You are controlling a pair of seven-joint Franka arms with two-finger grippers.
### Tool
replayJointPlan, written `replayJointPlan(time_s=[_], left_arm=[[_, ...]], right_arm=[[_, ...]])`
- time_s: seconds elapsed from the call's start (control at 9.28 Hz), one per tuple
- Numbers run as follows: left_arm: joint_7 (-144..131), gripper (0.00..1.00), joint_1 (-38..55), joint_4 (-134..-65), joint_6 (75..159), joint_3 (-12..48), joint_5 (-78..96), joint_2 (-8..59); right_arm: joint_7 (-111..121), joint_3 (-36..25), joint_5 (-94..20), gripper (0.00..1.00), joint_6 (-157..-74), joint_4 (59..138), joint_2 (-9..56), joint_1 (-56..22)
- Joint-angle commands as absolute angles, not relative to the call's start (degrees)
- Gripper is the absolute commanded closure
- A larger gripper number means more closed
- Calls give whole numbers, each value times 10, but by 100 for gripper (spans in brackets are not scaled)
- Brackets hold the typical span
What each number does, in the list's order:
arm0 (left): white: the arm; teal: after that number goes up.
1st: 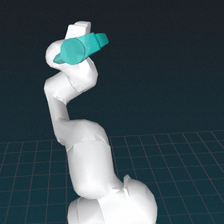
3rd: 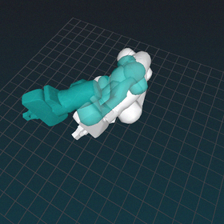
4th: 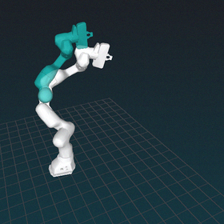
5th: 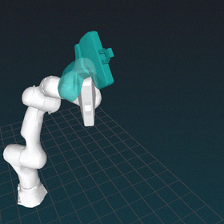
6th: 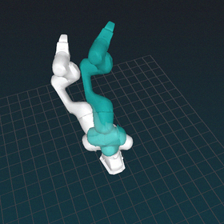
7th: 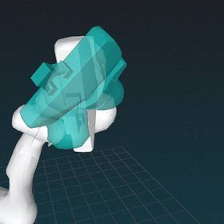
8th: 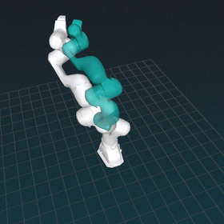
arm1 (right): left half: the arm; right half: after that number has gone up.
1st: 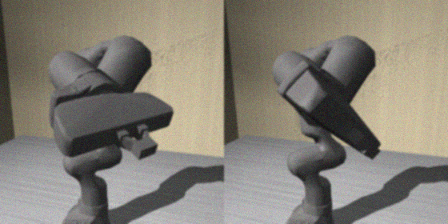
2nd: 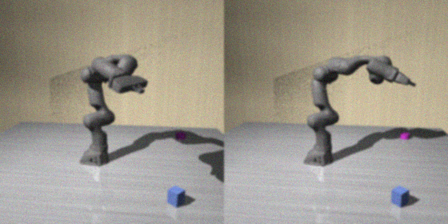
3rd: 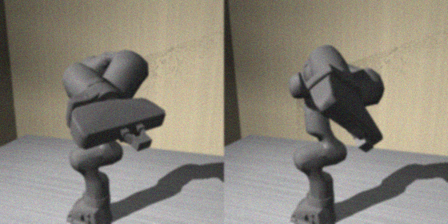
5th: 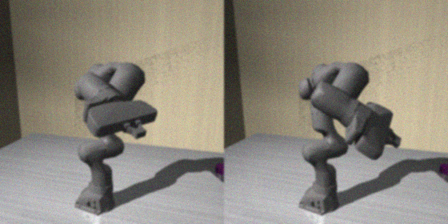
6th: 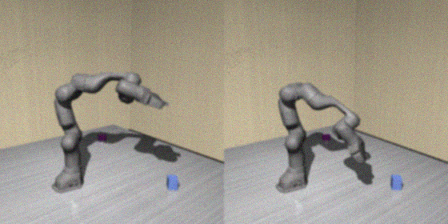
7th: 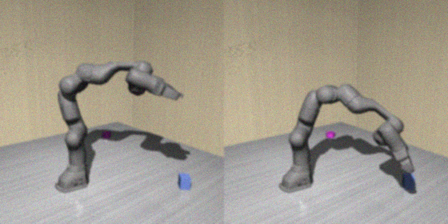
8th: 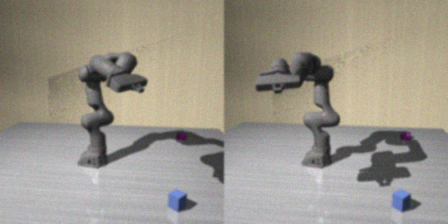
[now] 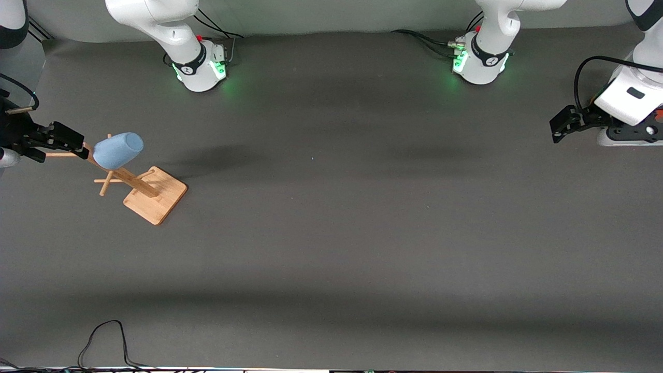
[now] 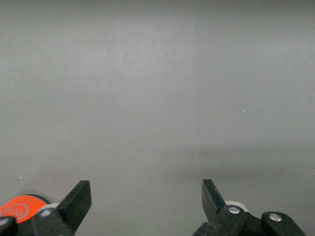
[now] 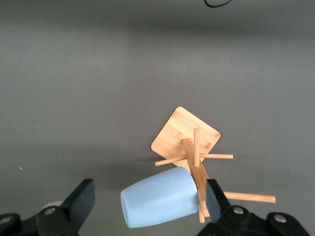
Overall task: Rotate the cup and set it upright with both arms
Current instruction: 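Move the right gripper onto the light blue cup on the wooden stand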
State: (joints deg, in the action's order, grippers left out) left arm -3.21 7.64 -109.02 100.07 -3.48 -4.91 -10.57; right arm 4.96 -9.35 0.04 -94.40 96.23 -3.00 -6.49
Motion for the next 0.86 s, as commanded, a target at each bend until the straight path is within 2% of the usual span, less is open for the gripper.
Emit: replayJointPlan(time_s=[0.0, 0.22, 0.75], left_arm=[[-33, 0, 77, -1103, 1012, -40, -50, -117], [-33, 0, 78, -1103, 1006, -39, -48, -118], [-33, 0, 81, -1105, 1005, -39, -44, -112]], right_arm=[[33, -96, -13, 0, -932, 961, -27, -67], [10, -107, -53, 0, -929, 957, -23, -64], [-463, -148, -95, 0, -907, 1047, -42, -65]])
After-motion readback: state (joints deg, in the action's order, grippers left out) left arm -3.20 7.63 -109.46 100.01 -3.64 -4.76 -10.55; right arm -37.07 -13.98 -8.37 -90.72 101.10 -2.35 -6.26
